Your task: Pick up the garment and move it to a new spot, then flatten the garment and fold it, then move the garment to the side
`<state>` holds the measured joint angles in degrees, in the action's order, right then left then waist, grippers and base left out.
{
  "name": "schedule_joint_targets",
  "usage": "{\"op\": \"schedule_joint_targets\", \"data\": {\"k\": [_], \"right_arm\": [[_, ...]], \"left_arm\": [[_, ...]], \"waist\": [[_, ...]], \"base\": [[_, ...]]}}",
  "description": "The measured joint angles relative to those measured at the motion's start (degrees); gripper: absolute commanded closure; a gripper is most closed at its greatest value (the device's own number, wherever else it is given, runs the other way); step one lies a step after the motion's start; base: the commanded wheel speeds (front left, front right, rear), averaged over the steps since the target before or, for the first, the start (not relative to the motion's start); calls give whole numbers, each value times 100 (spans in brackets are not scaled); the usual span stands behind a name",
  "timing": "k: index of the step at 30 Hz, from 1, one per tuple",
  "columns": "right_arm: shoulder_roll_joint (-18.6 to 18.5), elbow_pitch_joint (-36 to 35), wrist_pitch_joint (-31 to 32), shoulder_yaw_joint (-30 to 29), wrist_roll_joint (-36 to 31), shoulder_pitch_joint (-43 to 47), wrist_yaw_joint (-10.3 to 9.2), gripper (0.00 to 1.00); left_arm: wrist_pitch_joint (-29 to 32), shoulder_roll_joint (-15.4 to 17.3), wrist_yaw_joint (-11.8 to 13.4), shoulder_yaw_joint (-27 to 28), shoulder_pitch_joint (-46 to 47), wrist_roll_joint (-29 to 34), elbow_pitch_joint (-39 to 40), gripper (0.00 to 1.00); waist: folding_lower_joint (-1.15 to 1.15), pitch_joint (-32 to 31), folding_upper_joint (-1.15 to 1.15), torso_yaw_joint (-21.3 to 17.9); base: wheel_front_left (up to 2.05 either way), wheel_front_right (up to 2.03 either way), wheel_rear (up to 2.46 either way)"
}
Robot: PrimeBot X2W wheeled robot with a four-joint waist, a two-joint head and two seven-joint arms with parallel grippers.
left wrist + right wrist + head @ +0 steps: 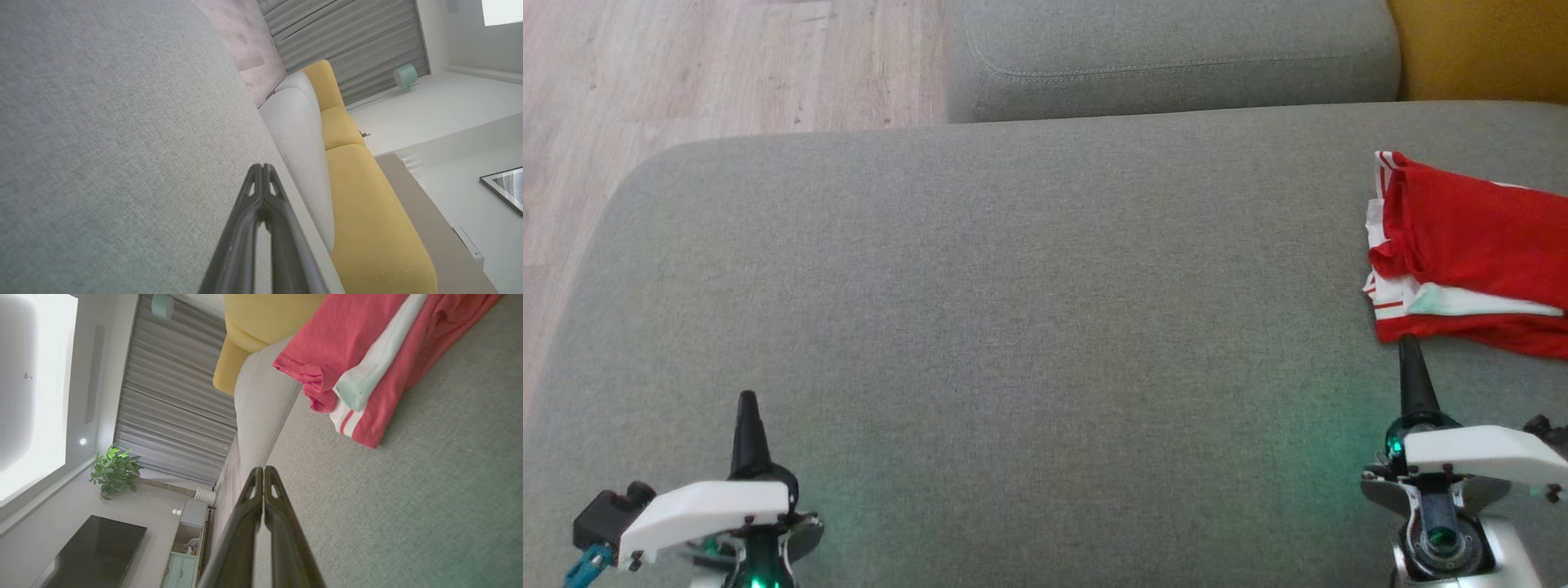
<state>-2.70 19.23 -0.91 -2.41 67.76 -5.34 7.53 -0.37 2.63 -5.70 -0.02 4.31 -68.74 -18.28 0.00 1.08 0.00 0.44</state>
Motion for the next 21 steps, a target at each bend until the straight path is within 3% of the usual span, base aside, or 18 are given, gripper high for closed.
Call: {"op": "schedule_joint_targets", "data": {"k": [21], "right_arm": [[0,-140,320,-207,1222,9,0,100]], "left_arm": [[320,-3,-81,200,-1,-1149,86,100]], "waist": [[0,-46,0,-22]], "base": [[0,0,0]]}}
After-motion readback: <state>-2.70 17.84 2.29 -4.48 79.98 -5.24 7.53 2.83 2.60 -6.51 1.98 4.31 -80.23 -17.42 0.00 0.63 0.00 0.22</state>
